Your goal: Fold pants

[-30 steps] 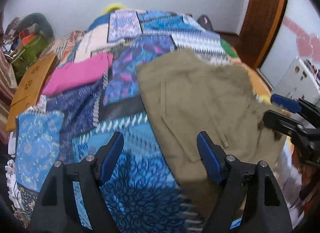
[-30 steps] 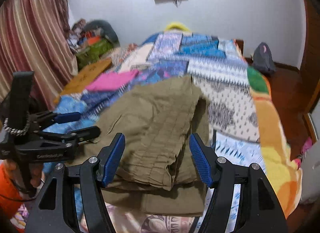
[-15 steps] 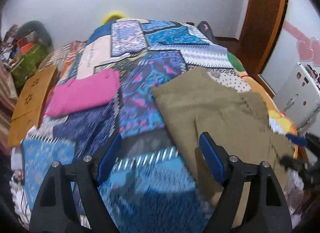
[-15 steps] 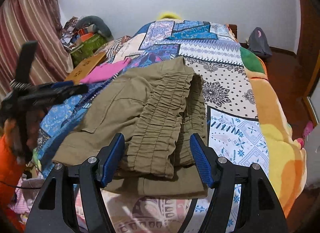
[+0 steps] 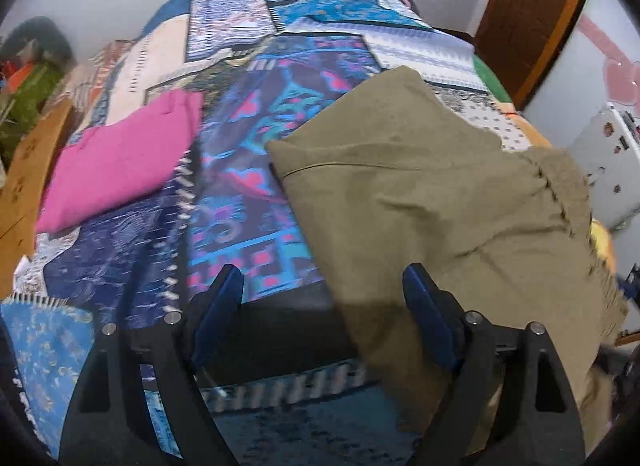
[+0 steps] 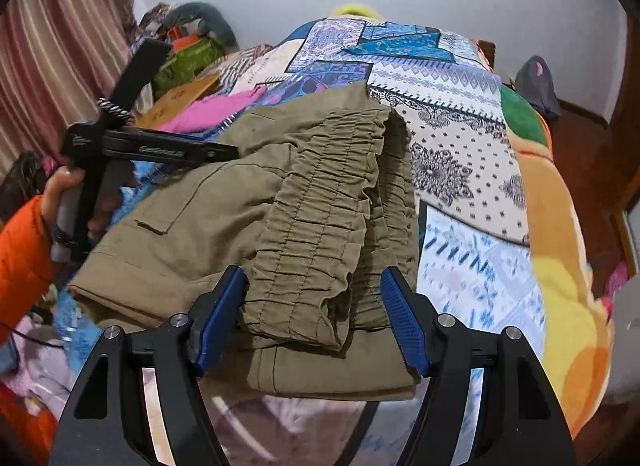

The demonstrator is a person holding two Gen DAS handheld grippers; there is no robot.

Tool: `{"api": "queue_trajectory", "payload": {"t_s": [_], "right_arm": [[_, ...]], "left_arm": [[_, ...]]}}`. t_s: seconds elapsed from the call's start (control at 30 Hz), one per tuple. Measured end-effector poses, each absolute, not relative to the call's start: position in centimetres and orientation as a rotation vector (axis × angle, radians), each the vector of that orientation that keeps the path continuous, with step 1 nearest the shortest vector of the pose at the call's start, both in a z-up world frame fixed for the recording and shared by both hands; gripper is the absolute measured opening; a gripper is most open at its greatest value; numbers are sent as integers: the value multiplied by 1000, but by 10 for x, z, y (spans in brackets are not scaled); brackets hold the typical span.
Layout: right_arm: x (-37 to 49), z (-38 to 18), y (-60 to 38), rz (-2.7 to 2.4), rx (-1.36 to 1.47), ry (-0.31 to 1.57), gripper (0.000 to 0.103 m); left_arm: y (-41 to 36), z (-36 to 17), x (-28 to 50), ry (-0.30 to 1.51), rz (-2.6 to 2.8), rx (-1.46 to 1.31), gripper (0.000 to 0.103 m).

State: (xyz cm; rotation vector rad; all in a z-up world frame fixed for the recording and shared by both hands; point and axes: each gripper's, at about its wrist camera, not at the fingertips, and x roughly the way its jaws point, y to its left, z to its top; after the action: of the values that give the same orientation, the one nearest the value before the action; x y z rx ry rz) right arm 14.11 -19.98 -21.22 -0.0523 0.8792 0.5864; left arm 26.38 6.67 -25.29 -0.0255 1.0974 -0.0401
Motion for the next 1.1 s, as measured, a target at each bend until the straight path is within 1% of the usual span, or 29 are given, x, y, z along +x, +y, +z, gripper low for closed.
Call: {"api": "queue_trajectory", "payload": {"t_s": [0.3, 0.5, 0.87, 0.93, 1.0, 1.03, 1.1], "right_arm": [[203, -225, -207, 550, -65, 909, 66], [238, -228, -198, 566, -129, 917, 66], [280, -235, -190, 564, -92, 928, 66], [281, -229, -191, 564, -84, 944, 66], [276, -215, -199, 546, -80, 927, 66], [272, -208, -202, 541, -75, 914, 66], [264, -193, -207, 548, -51, 891, 66]], "left_arm": [[80, -254, 251, 1064, 60, -31, 85], [97, -255, 244, 1060, 88, -138, 85], [106, -252, 240, 1036, 129, -166, 84], [109, -246, 236, 1026, 125, -175, 81], [111, -239, 235, 1019, 122, -155, 70], [111, -232, 234, 1001, 139, -116, 68], [113, -219, 235, 952, 185, -15, 67]]}}
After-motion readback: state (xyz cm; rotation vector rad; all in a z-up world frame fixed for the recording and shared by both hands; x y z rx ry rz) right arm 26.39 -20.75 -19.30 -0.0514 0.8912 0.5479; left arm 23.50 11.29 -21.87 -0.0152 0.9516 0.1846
